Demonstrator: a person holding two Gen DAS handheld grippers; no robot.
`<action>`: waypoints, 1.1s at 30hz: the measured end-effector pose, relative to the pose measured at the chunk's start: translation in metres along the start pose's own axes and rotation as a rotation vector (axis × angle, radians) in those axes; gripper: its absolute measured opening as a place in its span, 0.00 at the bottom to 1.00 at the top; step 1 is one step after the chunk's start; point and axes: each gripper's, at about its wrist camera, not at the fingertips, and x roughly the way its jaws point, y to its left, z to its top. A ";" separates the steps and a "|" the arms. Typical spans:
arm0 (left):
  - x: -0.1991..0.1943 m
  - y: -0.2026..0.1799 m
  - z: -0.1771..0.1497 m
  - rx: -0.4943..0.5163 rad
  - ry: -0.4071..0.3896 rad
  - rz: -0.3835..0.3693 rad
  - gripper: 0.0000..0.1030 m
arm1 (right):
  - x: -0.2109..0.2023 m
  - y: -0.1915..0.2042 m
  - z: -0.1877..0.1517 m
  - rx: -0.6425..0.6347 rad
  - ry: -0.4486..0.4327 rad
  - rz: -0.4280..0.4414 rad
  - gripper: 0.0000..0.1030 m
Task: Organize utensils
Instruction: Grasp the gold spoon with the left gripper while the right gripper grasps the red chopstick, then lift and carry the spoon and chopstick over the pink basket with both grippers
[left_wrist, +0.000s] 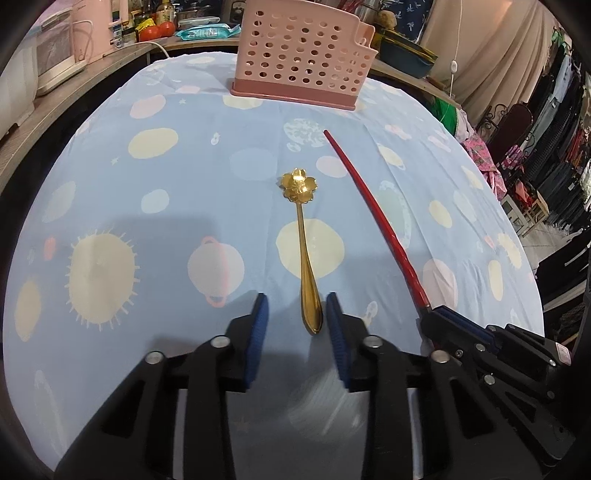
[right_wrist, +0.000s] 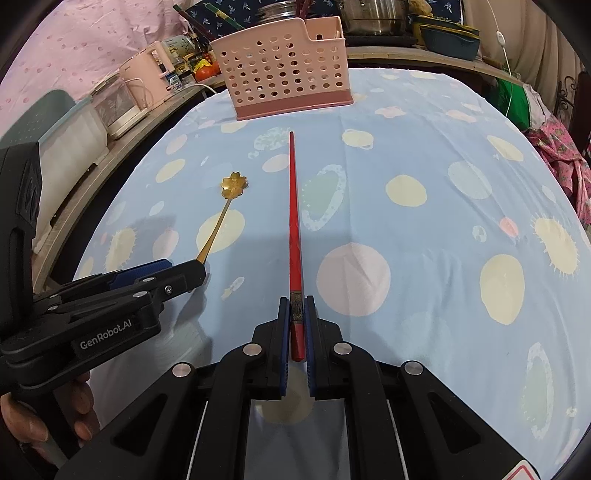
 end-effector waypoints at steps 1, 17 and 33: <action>0.000 0.000 -0.001 0.000 0.001 0.002 0.20 | 0.000 0.000 0.000 0.001 0.002 0.001 0.08; -0.031 0.004 0.009 -0.021 -0.056 -0.028 0.10 | -0.017 -0.002 0.003 0.011 -0.032 0.011 0.08; -0.080 0.013 0.053 -0.026 -0.209 0.004 0.01 | -0.067 -0.014 0.041 0.103 -0.136 0.117 0.08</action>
